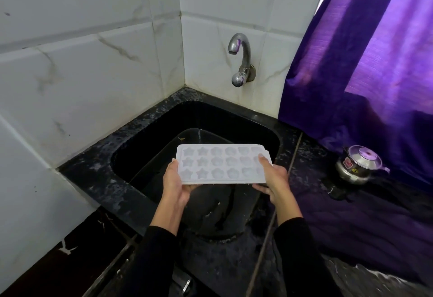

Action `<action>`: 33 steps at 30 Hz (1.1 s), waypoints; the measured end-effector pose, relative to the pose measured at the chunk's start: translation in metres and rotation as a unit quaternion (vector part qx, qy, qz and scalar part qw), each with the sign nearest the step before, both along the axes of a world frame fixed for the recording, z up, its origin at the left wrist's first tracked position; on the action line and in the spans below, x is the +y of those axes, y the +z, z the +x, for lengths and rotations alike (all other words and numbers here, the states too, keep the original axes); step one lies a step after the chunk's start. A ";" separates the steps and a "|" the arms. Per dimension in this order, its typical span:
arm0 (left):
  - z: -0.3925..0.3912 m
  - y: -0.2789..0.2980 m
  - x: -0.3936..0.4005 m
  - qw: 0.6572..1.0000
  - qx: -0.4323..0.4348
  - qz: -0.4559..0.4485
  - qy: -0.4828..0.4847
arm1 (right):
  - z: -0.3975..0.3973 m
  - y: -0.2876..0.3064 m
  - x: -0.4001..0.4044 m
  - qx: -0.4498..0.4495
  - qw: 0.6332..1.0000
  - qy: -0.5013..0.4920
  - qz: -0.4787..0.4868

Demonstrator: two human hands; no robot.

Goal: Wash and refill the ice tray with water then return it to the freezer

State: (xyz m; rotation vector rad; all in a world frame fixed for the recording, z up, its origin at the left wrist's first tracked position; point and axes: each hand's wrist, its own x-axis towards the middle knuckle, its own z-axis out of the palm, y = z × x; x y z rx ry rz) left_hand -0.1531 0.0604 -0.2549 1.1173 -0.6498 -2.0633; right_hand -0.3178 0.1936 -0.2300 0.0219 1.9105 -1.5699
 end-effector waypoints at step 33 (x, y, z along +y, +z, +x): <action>-0.044 -0.060 0.009 0.979 -0.128 0.079 -0.137 | 0.040 0.016 -0.027 0.493 0.851 0.141 0.116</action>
